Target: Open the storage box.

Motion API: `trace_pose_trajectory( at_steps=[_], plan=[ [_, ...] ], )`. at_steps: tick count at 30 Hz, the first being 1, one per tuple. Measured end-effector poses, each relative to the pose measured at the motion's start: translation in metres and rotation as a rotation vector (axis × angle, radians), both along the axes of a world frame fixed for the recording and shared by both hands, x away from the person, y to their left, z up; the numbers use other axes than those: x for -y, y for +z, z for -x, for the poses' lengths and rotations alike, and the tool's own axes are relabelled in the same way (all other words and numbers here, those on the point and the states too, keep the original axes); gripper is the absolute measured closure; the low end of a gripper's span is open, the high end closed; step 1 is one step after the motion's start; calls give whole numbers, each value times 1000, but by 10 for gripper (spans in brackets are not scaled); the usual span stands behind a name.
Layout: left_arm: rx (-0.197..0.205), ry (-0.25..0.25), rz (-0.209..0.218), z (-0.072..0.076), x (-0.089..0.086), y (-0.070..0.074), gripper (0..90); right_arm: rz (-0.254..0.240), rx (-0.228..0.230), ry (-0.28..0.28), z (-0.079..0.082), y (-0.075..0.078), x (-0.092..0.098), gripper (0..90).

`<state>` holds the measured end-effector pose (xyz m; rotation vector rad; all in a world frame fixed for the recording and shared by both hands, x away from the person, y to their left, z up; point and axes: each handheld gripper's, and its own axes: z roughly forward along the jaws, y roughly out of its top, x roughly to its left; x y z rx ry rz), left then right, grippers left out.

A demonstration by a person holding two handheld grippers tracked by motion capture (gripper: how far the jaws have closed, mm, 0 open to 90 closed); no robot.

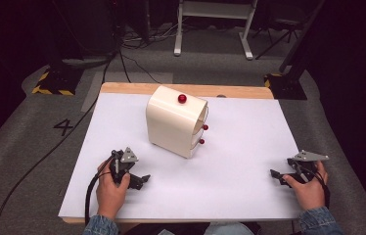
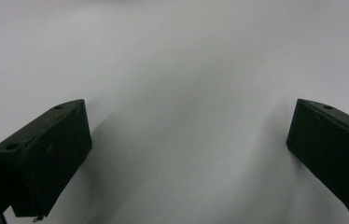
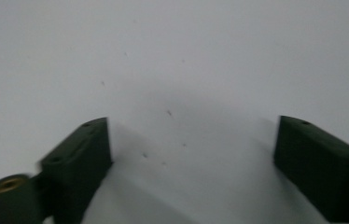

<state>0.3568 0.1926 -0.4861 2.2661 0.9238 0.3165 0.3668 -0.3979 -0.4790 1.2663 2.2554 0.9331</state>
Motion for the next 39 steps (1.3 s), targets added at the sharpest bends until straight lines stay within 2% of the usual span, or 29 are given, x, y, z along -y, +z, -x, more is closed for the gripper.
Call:
trace_pose_trajectory(
  at_steps=[1,2,4,5,7,8,12,16,22,26,27,30,35,39],
  plan=[
    [0,0,0,0,0,0,0,-27,1,-5,1,2,-2,263],
    [0,0,0,0,0,0,0,-27,1,-5,1,2,-2,263],
    [1,-1,-1,0,0,0,0,-82,-14,42,1,6,-6,274],
    [0,-1,0,0,0,0,0,-88,-8,61,2,10,-9,282],
    [0,0,0,0,0,0,0,-86,35,129,5,21,-20,325],
    [-1,0,1,0,0,0,0,-86,35,129,5,21,-20,325],
    [-2,-2,-1,0,0,0,0,-126,51,201,7,36,-34,394],
    [-2,-2,-1,0,0,0,0,-156,77,248,5,53,-50,408],
    [-2,-2,-2,0,0,0,0,-154,108,293,-4,69,-67,412],
    [-1,0,0,0,0,0,0,-152,113,326,-12,77,-81,419],
    [-1,-1,1,0,0,0,0,-166,114,343,-16,80,-87,431],
    [-3,-1,1,0,0,0,0,-171,113,364,-20,82,-93,445],
    [-3,-3,-2,-1,0,0,0,-139,110,409,-32,85,-114,467],
    [-9,-4,-1,-1,0,1,0,-147,104,424,-38,83,-125,476]
  ],
)
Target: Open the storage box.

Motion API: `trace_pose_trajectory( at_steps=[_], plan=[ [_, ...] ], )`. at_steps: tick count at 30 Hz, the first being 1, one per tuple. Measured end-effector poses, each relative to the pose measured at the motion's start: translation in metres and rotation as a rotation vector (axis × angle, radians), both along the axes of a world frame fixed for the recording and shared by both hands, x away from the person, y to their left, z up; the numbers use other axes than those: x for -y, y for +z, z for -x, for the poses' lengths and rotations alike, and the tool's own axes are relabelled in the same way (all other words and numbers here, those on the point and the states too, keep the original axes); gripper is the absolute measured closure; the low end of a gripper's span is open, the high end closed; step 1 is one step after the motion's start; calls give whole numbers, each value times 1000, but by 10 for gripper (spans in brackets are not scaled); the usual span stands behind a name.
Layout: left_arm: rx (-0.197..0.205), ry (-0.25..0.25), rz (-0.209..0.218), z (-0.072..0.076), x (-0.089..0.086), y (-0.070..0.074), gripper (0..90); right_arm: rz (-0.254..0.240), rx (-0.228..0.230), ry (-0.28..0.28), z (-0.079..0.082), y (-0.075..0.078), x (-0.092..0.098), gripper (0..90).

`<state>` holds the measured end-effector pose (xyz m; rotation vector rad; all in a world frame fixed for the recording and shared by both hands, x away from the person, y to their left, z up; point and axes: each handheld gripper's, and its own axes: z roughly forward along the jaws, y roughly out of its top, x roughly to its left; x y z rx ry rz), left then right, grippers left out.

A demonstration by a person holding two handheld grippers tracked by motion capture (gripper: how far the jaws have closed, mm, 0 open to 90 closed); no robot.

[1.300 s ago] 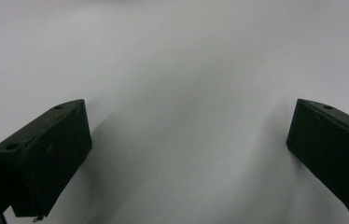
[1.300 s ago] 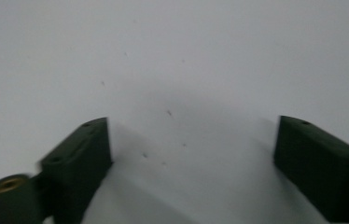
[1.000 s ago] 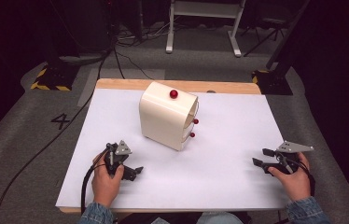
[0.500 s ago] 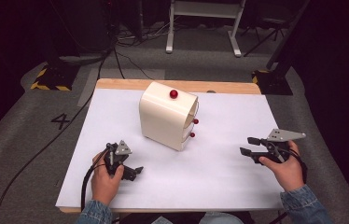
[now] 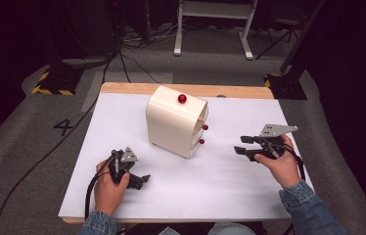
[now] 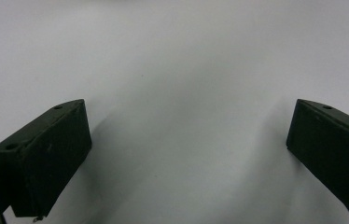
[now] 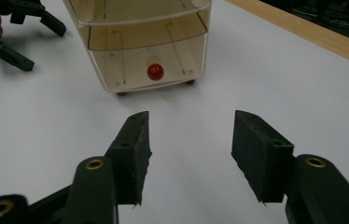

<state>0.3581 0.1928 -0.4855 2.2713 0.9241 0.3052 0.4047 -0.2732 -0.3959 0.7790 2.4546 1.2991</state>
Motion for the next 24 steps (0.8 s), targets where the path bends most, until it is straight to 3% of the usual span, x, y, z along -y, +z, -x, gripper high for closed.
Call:
trace_pose_trajectory(
  at_steps=[3,9,15,24],
  plan=[
    [-1,0,0,0,0,0,0,5,3,10,-5,-3,-10,480],
    [1,1,2,0,0,0,0,-39,-6,31,-15,-9,-26,485],
    [2,0,3,0,0,0,0,-21,-2,71,-22,-18,-44,537],
    [4,0,2,0,0,0,0,-23,-32,98,-33,-35,-62,577]
  ],
)
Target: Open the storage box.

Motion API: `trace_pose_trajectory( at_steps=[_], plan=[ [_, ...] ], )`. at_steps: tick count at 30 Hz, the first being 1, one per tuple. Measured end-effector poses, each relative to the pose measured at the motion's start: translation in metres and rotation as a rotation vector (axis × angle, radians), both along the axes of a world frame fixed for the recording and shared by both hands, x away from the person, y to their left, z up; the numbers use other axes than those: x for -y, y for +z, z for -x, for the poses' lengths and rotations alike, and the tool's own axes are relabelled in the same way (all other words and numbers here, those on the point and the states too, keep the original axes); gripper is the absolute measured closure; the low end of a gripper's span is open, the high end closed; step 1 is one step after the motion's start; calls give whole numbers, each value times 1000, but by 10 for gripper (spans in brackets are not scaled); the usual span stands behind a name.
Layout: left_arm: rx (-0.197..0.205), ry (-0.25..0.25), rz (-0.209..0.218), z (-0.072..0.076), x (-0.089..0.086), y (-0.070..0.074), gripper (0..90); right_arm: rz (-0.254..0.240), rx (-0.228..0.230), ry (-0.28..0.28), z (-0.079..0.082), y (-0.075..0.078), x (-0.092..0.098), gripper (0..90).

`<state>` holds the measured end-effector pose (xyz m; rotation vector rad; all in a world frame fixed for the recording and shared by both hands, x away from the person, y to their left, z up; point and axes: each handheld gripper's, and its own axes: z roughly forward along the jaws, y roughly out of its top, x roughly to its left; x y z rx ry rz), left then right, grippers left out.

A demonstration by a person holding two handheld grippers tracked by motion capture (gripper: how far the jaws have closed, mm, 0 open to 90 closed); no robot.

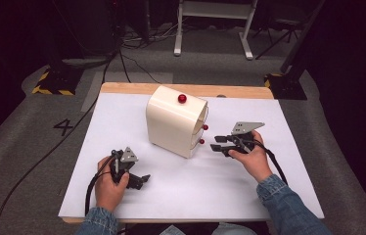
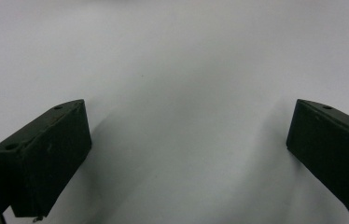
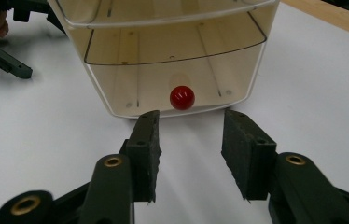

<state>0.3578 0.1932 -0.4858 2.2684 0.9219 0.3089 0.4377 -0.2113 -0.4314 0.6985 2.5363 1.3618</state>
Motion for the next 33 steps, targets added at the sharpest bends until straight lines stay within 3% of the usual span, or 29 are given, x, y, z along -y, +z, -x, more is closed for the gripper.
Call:
trace_pose_trajectory(
  at_steps=[17,20,27,33],
  plan=[
    [0,-1,-1,0,0,0,0,-51,-26,70,-22,-26,-25,714],
    [0,0,-1,0,0,0,0,-25,-6,72,-21,-26,-28,740],
    [0,-1,-1,0,0,0,0,-32,-8,71,-21,-26,-27,745],
    [0,0,-1,0,0,0,0,-2,6,68,-16,-23,-21,745]
  ],
)
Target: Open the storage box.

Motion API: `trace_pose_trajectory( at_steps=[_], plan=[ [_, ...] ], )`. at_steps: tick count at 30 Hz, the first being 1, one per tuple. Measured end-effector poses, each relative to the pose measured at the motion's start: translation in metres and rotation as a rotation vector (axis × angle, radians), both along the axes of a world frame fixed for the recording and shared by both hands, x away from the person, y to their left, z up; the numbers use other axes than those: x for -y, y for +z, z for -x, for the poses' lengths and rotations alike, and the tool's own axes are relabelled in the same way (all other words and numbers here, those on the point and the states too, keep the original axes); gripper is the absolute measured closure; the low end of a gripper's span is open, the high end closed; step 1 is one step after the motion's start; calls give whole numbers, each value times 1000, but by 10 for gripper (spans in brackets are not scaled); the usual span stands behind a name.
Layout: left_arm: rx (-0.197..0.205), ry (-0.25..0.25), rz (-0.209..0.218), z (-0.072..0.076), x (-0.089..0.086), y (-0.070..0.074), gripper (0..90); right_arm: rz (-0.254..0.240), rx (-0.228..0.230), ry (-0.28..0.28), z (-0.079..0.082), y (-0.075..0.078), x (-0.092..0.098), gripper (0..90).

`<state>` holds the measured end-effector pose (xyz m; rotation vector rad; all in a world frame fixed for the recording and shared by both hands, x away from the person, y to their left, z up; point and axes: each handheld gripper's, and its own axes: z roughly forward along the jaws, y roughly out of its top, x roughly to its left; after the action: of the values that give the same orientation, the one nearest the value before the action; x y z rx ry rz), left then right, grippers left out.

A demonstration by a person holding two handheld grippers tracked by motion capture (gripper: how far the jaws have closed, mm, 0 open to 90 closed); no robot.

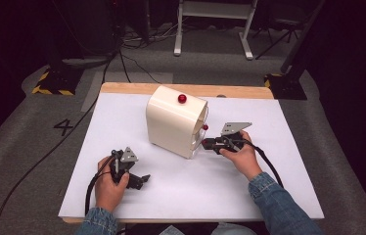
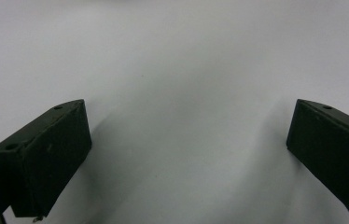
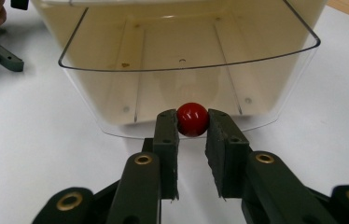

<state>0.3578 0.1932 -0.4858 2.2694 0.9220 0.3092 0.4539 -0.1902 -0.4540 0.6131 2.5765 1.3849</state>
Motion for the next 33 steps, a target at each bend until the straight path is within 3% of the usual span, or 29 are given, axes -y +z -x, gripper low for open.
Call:
trace_pose_trajectory(
  at_steps=[7,16,26,33],
  plan=[
    [0,0,0,0,0,0,0,21,-4,-4,12,4,23,745],
    [0,0,-1,0,0,0,0,9,-6,-24,30,6,59,745],
    [-2,1,2,0,0,0,0,10,-22,-38,35,2,73,744],
    [-2,1,1,0,0,0,0,51,-43,-45,34,-6,73,726]
  ],
)
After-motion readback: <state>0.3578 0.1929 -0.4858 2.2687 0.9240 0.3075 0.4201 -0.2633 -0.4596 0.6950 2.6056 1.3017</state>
